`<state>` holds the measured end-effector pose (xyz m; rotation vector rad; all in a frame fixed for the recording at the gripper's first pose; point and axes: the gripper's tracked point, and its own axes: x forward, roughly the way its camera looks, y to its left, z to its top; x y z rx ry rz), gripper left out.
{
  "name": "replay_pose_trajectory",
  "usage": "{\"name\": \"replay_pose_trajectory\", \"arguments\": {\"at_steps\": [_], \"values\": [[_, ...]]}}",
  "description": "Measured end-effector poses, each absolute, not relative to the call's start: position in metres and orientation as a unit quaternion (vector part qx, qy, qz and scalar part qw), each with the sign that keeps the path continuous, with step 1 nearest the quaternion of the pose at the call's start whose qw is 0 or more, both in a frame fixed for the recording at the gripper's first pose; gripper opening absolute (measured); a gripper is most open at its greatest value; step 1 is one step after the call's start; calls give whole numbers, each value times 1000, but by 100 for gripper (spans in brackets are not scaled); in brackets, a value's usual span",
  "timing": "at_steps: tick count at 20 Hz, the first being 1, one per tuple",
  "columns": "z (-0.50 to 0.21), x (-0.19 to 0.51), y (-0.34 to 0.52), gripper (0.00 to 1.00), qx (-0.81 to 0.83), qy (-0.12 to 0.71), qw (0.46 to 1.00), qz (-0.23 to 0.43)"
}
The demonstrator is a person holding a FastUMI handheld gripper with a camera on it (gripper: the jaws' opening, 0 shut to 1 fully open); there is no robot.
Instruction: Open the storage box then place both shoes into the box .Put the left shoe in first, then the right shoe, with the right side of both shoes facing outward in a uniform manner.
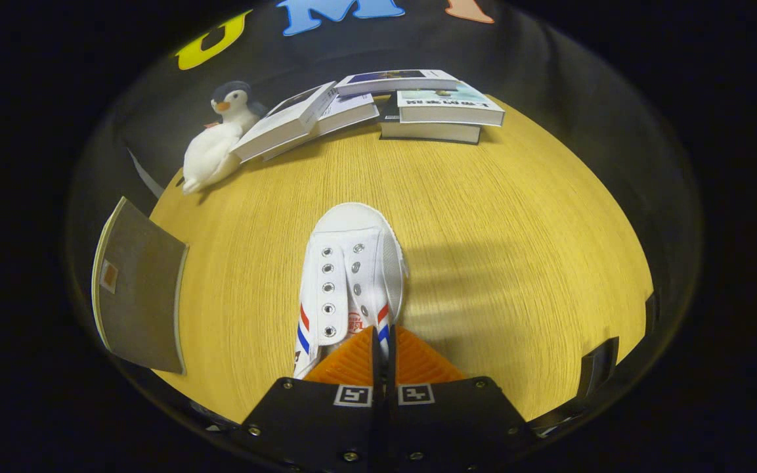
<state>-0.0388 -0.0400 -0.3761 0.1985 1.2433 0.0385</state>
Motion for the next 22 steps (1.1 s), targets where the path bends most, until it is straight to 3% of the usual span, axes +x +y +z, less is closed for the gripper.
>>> {"name": "replay_pose_trajectory", "arguments": {"at_steps": [9, 22], "values": [[-332, -39, 1, 0, 214, 564, 797, 21], [-235, -24, 116, 0, 281, 516, 803, 97]]}}
